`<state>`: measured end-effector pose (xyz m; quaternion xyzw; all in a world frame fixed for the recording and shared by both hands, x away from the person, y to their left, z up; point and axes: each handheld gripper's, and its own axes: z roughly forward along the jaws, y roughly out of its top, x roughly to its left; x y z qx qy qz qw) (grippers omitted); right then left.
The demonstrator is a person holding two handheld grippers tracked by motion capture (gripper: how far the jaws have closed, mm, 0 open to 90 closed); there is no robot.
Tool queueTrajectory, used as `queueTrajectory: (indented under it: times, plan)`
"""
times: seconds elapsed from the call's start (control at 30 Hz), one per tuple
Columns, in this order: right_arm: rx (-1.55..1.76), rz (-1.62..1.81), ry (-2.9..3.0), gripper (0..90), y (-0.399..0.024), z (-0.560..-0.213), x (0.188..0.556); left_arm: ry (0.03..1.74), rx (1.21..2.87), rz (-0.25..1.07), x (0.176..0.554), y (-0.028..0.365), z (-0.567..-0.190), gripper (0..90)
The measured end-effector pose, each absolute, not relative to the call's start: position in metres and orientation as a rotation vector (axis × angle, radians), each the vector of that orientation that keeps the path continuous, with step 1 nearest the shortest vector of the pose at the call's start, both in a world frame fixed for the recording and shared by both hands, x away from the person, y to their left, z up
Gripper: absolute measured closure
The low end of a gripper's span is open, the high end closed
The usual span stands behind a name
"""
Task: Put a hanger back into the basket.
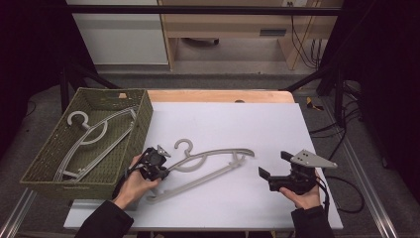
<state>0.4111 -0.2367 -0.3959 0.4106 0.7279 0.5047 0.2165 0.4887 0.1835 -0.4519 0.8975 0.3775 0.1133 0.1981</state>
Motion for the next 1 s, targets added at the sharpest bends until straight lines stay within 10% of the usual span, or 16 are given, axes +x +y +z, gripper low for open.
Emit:
queueTrajectory:
  times: [0.6,1.0]
  plan:
    - [1.133,1.396,2.018,2.7,-0.2369,-0.3956,0.4111,1.035,2.523,0.223,0.4849,0.186,-0.4518,69.7]
    - [1.138,1.391,2.028,2.6,-0.2363,-0.3963,0.4115,1.037,2.552,0.262,0.4808,0.18,-0.4507,81.7]
